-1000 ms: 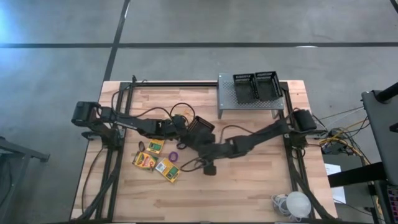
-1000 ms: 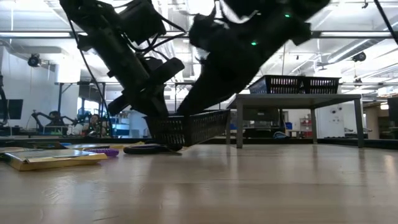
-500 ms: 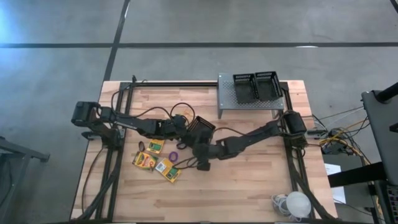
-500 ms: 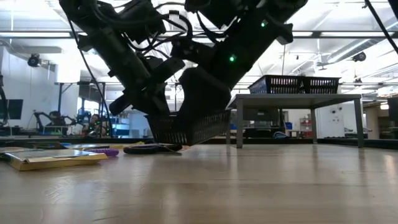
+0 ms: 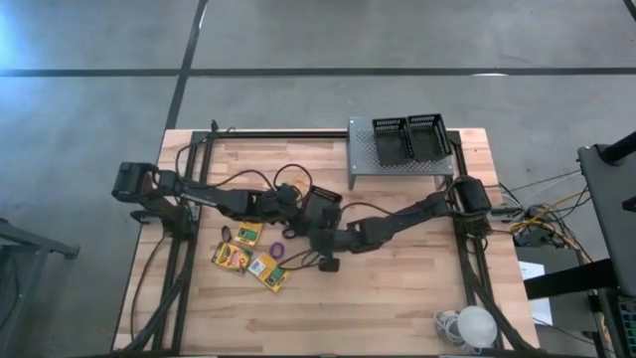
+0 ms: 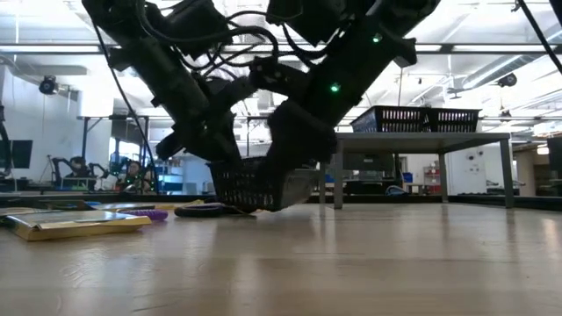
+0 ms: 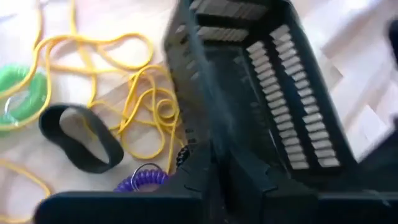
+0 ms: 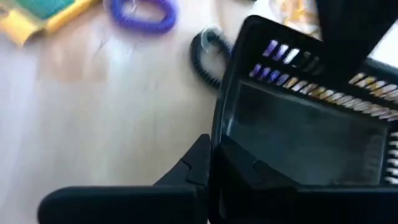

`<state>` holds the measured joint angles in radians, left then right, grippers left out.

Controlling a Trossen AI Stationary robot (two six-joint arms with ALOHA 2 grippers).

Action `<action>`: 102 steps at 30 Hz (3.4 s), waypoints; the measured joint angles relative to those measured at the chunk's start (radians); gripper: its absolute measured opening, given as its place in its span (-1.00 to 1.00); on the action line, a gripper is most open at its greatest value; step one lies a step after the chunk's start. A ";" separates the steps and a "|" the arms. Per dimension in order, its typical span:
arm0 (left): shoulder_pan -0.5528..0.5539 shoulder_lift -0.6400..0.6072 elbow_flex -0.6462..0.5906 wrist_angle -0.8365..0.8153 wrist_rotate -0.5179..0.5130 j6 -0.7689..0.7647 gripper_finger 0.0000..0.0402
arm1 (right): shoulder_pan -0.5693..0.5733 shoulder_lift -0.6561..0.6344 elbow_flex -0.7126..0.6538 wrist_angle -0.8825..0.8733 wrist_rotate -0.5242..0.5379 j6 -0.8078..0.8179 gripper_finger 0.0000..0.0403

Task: Pick & Place Office Desk Supplies
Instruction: Put the black basket on the shelf

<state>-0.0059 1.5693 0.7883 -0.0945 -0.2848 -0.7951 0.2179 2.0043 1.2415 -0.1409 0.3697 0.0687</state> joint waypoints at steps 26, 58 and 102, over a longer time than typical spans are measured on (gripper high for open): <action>-0.140 -0.253 -0.270 0.515 -0.089 0.458 -0.12 | -0.038 -0.668 -0.274 -0.127 -0.162 -0.250 -0.95; -0.144 0.130 -0.278 0.809 -0.161 0.373 -0.14 | -0.531 -0.673 -0.190 -0.397 -0.249 -0.476 -0.94; -0.143 0.130 -0.278 0.810 -0.161 0.376 -0.14 | -0.559 -0.676 -0.183 -0.488 -0.174 -0.540 -0.64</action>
<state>-0.1490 1.6997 0.5102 0.7151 -0.4456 -0.4191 -0.3408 1.3285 1.0580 -0.6292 0.1957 -0.4709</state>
